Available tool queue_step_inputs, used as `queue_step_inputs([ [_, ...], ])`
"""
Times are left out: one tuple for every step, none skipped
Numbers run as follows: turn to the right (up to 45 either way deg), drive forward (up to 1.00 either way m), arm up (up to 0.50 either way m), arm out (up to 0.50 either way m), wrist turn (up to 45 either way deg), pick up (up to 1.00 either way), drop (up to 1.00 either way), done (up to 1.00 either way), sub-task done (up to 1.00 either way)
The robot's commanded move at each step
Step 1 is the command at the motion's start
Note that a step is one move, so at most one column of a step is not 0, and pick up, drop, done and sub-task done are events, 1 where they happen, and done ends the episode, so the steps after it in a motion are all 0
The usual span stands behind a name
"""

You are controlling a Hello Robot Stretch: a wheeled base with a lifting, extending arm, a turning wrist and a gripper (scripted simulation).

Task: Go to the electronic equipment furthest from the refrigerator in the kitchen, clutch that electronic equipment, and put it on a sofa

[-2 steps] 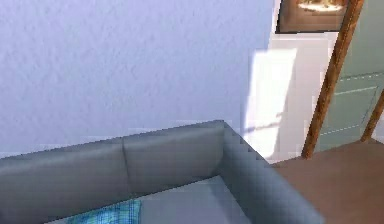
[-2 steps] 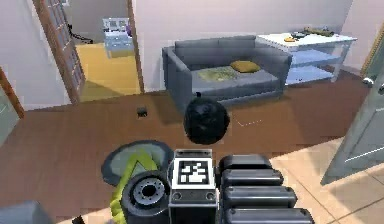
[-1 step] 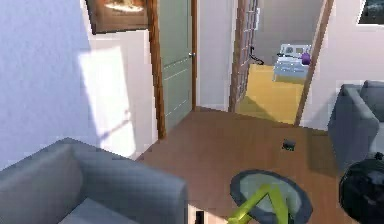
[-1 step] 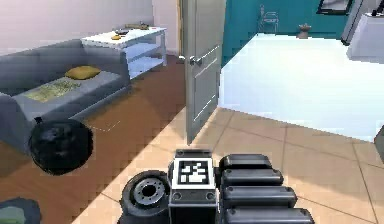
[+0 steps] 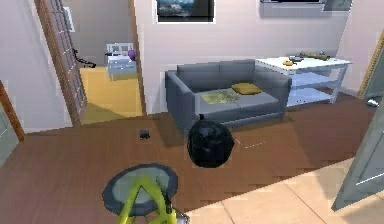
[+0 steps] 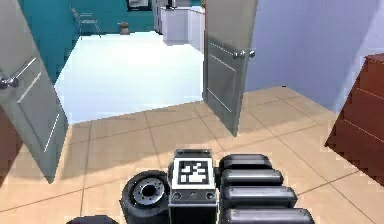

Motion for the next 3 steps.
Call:
queue_step_inputs([
  [9.0, 0.0, 0.0, 0.0, 0.0, 0.0, 0.0, 0.0, 0.0],
  [-45.0, 0.0, 0.0, 0.0, 0.0, 0.0, 0.0, 0.0, 0.0],
  [-45.0, 0.0, 0.0, 0.0, 0.0, 0.0, 0.0, 0.0, 0.0],
])
